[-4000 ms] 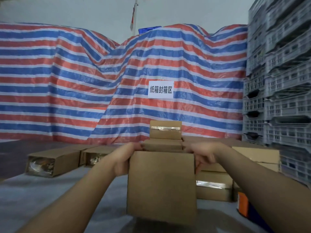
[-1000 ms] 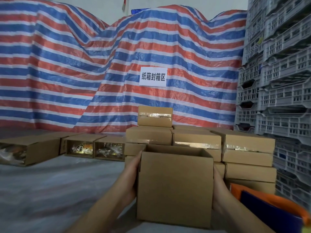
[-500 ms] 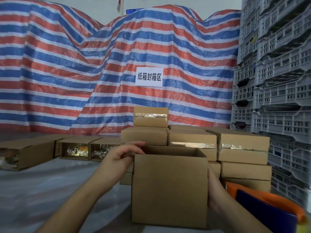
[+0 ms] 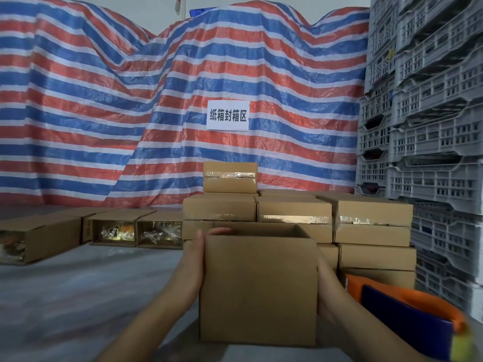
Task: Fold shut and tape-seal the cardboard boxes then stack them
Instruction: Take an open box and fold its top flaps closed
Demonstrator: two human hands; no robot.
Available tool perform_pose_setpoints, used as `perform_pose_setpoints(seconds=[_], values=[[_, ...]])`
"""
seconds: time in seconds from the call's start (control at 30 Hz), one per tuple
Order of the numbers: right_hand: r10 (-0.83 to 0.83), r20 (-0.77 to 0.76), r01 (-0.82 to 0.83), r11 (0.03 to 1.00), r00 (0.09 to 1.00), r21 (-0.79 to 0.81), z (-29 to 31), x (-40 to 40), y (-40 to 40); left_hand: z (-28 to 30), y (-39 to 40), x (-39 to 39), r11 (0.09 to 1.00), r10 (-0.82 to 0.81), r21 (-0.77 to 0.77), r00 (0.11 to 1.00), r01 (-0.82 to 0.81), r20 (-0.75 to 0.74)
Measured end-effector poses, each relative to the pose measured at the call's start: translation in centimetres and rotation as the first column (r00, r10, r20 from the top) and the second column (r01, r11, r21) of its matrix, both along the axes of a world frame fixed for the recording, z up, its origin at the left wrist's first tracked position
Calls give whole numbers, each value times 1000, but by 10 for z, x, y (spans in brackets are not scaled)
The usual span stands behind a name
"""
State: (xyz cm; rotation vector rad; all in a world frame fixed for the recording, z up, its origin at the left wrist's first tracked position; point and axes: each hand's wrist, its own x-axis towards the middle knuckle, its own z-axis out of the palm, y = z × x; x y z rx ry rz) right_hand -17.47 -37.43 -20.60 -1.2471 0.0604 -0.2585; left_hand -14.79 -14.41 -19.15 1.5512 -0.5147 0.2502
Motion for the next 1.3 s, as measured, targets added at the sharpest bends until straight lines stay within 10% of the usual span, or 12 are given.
perform_pose_setpoints(seconds=[0.27, 0.77, 1.3], values=[[-12, 10, 12, 1000, 1000, 26, 3, -3, -3, -13, 4, -1, 993, 33, 103, 981, -54, 191], [111, -24, -114, 973, 994, -202, 13, -10, -9, -10, 0, -6, 999, -11, 44, 993, 6, 118], [61, 64, -56, 996, 996, -70, 15, -7, -7, -1, 2, -3, 993, -50, -101, 996, 57, 69]])
